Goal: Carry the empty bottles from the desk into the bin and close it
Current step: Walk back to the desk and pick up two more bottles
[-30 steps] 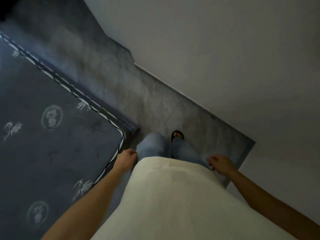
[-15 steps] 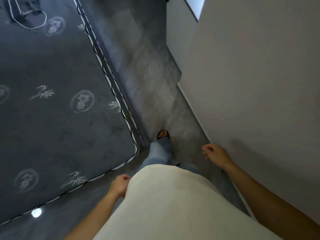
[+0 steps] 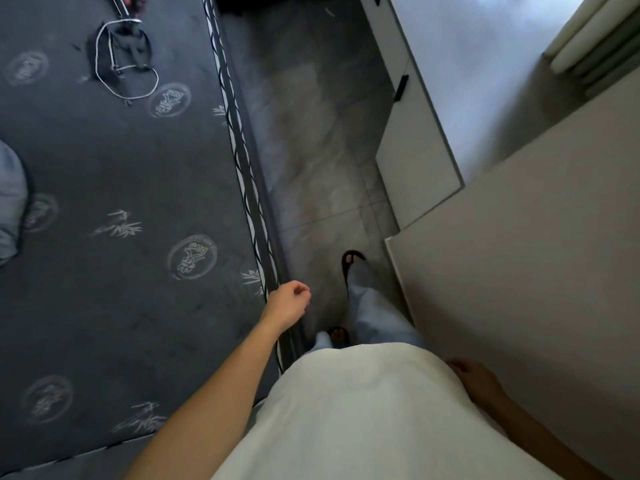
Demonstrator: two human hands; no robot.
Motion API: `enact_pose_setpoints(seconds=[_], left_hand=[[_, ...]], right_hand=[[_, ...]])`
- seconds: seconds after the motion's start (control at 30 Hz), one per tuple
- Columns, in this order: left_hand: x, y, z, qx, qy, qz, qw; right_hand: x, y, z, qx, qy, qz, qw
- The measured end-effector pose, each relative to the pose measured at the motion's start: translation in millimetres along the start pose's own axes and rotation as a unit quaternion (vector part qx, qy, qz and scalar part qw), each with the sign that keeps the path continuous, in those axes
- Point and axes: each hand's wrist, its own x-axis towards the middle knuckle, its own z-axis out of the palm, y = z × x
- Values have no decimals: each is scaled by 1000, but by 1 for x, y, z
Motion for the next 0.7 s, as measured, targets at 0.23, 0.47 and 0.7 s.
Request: enact_pose_setpoints(seconds=[0.23,0.47,0.7], left_hand=[[46,25,-37,58,19,-57,997],[55,0,-82,49,-9,-166,985],[104,25,-162,23,-48,-194,980]], right_hand=[[82,-137,-72,-67,-17,-48,996],[136,-324,-120,-53,-1,-141,989],[181,-468,-135,8,-3,-133,991]])
